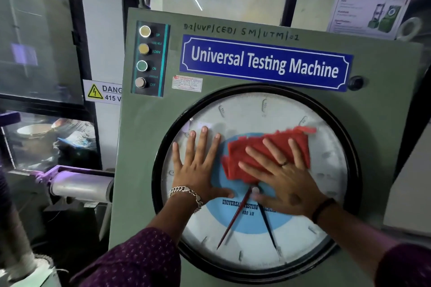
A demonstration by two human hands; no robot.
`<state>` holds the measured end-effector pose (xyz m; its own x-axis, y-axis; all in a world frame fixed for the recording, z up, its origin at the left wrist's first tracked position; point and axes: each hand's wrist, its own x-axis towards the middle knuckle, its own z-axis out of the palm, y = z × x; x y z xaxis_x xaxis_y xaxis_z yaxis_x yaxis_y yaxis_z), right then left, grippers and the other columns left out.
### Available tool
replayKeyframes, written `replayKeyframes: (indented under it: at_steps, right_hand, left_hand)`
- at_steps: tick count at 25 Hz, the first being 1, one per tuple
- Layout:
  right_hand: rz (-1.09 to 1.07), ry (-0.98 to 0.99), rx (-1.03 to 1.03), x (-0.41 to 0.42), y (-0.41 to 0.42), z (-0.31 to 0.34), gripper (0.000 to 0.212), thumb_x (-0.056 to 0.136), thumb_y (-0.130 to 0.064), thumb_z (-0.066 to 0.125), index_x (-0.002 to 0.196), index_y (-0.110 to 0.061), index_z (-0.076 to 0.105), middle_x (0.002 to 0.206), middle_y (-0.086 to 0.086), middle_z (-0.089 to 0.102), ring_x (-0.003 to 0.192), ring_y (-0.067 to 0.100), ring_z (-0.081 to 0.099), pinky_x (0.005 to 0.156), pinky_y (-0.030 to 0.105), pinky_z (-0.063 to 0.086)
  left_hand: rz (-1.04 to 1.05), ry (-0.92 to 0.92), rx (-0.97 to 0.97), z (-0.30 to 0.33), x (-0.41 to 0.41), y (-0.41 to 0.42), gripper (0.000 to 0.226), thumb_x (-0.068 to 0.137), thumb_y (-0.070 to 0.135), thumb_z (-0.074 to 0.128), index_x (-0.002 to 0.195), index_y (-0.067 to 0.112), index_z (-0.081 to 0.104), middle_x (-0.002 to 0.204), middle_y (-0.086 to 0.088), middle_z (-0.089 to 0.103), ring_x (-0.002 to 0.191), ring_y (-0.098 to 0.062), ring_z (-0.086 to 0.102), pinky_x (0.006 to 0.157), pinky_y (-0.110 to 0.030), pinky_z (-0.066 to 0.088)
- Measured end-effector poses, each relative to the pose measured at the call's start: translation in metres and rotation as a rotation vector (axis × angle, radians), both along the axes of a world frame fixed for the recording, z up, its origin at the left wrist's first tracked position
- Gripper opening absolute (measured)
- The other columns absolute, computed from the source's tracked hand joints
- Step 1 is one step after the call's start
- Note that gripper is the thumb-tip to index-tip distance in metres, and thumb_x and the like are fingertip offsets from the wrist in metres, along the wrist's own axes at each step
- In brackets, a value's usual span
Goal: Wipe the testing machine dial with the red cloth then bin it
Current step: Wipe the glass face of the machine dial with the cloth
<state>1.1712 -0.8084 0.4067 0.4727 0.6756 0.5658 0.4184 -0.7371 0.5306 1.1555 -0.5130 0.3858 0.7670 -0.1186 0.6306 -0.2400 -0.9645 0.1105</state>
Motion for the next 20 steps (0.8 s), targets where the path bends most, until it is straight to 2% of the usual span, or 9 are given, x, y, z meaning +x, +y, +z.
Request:
replayKeyframes:
  at_steps: [3,5,7,9,12,15,17,18,20]
  right_hand:
    - [-0.082,-0.028,0.015,-0.014,-0.048,-0.006,0.083,0.099,-0.089,0.04,0.173,-0.057,0.023,0.189,-0.017,0.012,0.176,0.03,0.008,0.132,0.077,0.003]
    - [-0.173,-0.052,0.213,0.0,-0.027,0.028,0.084,0.099,-0.09,0.03,0.175,-0.056,0.017,0.19,-0.016,0.006,0.176,0.032,0.002,0.132,0.078,0.0]
    - [-0.175,-0.041,0.303,0.012,0.018,0.054,0.085,0.1,-0.089,0.029,0.176,-0.053,0.016,0.19,-0.013,0.006,0.176,0.035,0.002,0.131,0.079,-0.003]
    - [-0.104,-0.049,0.25,0.013,0.038,0.042,0.086,0.1,-0.088,0.034,0.176,-0.051,0.018,0.19,-0.011,0.008,0.176,0.035,0.003,0.13,0.081,0.001]
    - [-0.082,-0.059,0.093,-0.01,-0.012,-0.011,0.085,0.099,-0.085,0.046,0.174,-0.054,0.023,0.189,-0.014,0.013,0.176,0.033,0.01,0.13,0.081,0.01]
    - [-0.214,-0.051,0.284,-0.013,-0.035,0.002,0.08,0.101,-0.082,0.04,0.174,-0.056,0.018,0.19,-0.015,0.009,0.176,0.032,0.007,0.131,0.079,0.005]
    - [-0.24,-0.013,0.458,-0.005,-0.002,0.027,0.074,0.104,-0.073,0.042,0.174,-0.057,0.021,0.19,-0.016,0.009,0.176,0.033,0.006,0.133,0.073,-0.005]
    - [-0.206,0.009,0.475,-0.006,0.019,0.034,0.073,0.103,-0.065,0.048,0.172,-0.057,0.026,0.189,-0.016,0.013,0.176,0.034,0.01,0.133,0.071,-0.005]
    - [-0.131,0.054,0.387,-0.016,0.038,0.036,0.073,0.096,-0.041,0.06,0.165,-0.057,0.043,0.186,-0.017,0.027,0.17,0.034,0.028,0.13,0.07,0.013]
  left_hand:
    - [0.012,-0.003,0.005,-0.002,0.002,0.0,0.165,0.045,0.111,0.056,0.174,0.033,-0.01,0.181,-0.005,-0.024,0.166,-0.037,-0.021,0.125,-0.073,-0.017]
    - [0.015,-0.011,0.013,-0.002,0.002,-0.001,0.165,0.045,0.112,0.055,0.175,0.032,-0.008,0.182,-0.007,-0.021,0.166,-0.038,-0.019,0.125,-0.072,-0.019]
    - [0.015,-0.025,0.01,-0.002,0.002,-0.001,0.165,0.045,0.111,0.055,0.175,0.031,-0.007,0.182,-0.007,-0.02,0.167,-0.038,-0.016,0.125,-0.07,-0.02]
    - [0.007,-0.025,0.01,-0.002,0.002,-0.001,0.164,0.045,0.111,0.055,0.175,0.032,-0.007,0.182,-0.006,-0.023,0.167,-0.037,-0.018,0.125,-0.07,-0.02]
    - [0.0,-0.015,0.013,-0.002,0.003,0.0,0.164,0.045,0.111,0.055,0.175,0.033,-0.007,0.181,-0.005,-0.024,0.166,-0.037,-0.019,0.125,-0.071,-0.019]
    - [0.003,-0.001,0.018,-0.001,0.004,0.001,0.163,0.045,0.112,0.051,0.175,0.031,-0.002,0.183,-0.007,-0.018,0.167,-0.038,-0.015,0.125,-0.07,-0.02]
    - [-0.004,0.018,0.026,0.002,0.003,0.001,0.163,0.045,0.113,0.05,0.176,0.031,-0.001,0.183,-0.008,-0.017,0.167,-0.038,-0.015,0.124,-0.069,-0.022]
    - [-0.004,0.032,0.026,0.002,0.001,0.001,0.163,0.045,0.112,0.051,0.175,0.031,-0.003,0.183,-0.008,-0.018,0.167,-0.038,-0.016,0.124,-0.068,-0.024]
    - [0.001,0.079,0.028,0.008,-0.005,-0.001,0.164,0.047,0.109,0.059,0.174,0.032,-0.013,0.181,-0.008,-0.026,0.165,-0.038,-0.024,0.122,-0.069,-0.026]
